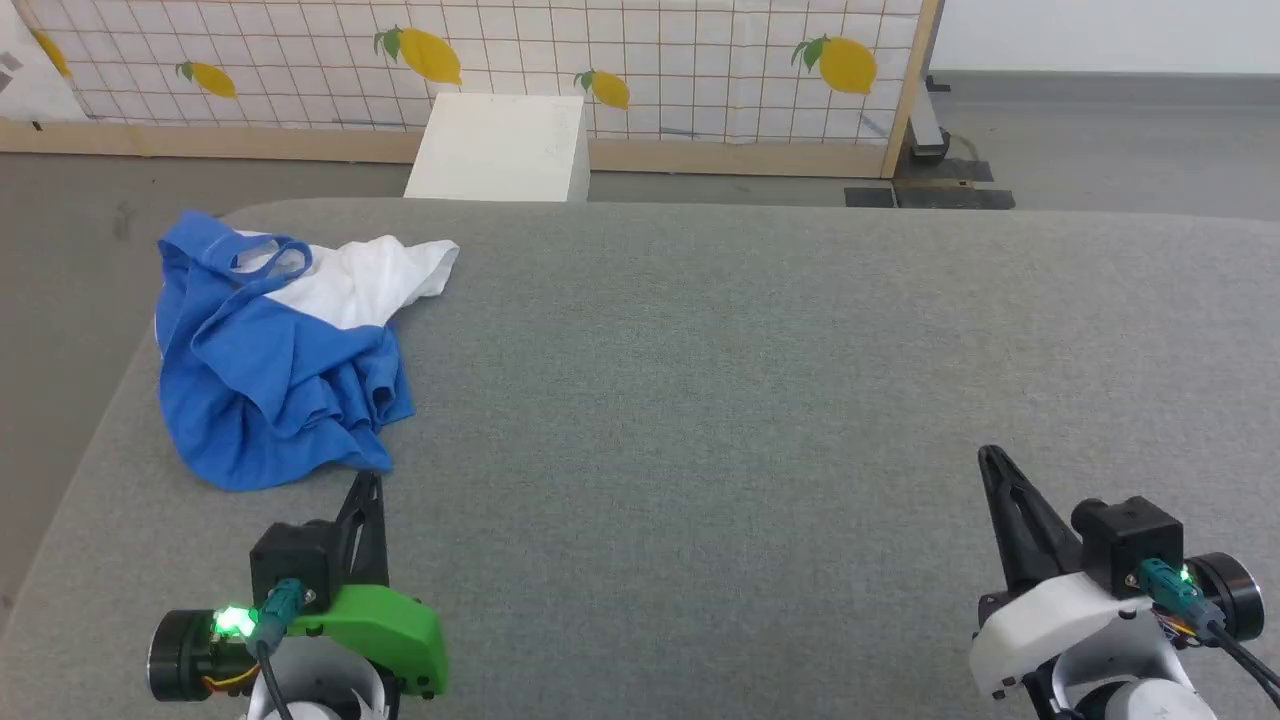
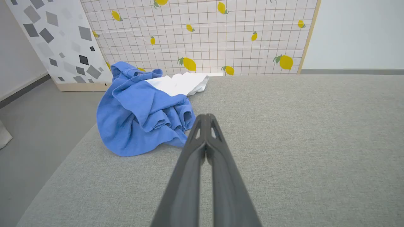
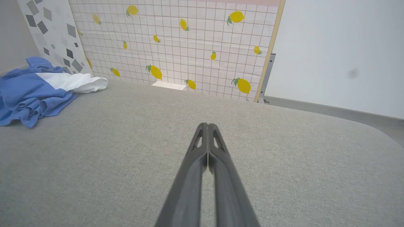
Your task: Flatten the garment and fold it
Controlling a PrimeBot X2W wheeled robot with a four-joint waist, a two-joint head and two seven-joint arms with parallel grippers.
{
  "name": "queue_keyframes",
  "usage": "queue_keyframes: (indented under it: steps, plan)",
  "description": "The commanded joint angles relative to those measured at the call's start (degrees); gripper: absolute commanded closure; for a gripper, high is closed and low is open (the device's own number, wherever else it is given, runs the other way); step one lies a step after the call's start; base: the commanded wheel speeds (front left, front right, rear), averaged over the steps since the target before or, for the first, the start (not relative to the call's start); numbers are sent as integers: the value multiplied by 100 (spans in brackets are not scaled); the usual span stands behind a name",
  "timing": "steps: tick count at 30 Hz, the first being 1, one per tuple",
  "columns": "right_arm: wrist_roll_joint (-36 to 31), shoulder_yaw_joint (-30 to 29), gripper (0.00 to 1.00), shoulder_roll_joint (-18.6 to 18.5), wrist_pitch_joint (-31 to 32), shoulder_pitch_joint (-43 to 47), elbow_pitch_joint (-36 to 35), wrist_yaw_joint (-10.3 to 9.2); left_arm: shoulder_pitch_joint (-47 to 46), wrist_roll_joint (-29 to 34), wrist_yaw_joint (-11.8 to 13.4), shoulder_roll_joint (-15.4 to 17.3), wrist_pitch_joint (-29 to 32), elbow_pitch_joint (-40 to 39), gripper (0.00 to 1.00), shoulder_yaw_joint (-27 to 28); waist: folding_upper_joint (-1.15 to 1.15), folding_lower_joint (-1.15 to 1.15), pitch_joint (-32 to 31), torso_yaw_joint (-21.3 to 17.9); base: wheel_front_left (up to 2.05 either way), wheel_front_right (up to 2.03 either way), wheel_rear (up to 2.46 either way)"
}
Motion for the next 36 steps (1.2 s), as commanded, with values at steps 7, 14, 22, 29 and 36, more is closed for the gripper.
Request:
queue_keyframes:
  steps: [7,14,22,29,36]
  plan:
    - [-20,8,100,15,1,-95,-28,-9,-89,60,-6,-27,7,19,100,17,0,0,0,0,0,0,0]
    - [-20,8,100,15,1,-95,-28,-9,-89,60,-6,-27,7,19,100,17,0,0,0,0,0,0,0]
    - [-20,8,100,15,1,-95,-28,-9,-89,60,-6,-27,7,19,100,17,0,0,0,0,0,0,0]
    - [-20,8,100,15,1,-95,-28,-9,-89,60,-6,-27,7,19,100,17,0,0,0,0,0,0,0]
    - [-20,8,100,15,1,-95,-28,-9,-89,60,-6,-27,7,19,100,17,0,0,0,0,0,0,0]
